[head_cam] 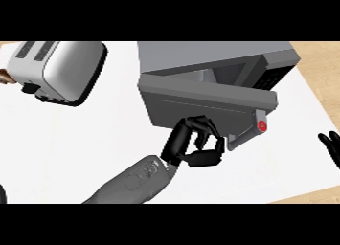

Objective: Pick up the milk, place it into the microwave and close the microwave

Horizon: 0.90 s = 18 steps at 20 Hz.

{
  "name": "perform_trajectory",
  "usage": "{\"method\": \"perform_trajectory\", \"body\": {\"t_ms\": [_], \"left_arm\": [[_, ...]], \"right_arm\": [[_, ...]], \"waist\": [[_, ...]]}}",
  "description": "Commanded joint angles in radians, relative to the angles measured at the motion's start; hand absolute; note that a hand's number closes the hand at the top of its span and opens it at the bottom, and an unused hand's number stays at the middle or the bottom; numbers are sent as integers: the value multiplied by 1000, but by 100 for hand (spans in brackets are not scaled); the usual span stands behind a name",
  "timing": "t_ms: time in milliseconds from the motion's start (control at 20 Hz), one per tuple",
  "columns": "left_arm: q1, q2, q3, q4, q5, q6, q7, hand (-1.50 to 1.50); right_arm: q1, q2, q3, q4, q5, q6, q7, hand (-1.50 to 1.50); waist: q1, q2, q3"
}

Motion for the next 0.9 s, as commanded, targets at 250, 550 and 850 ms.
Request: {"method": "perform_trajectory", "body": {"t_ms": [250, 550, 850], "left_arm": [[-135, -1, 44, 50, 153, 143, 8, -150], [-189, -1, 73, 89, 235, 220, 43, -150], [-191, -1, 88, 72, 301, 256, -16, -150]], "right_arm": [[-81, -67, -61, -23, -84, 11, 52, -150], [-180, -184, -179, -90, 107, -68, 25, 150], [-235, -225, -209, -76, 143, -89, 24, 150]], "waist": [[-54, 17, 1], [-80, 18, -1], [-79, 37, 0]]}}
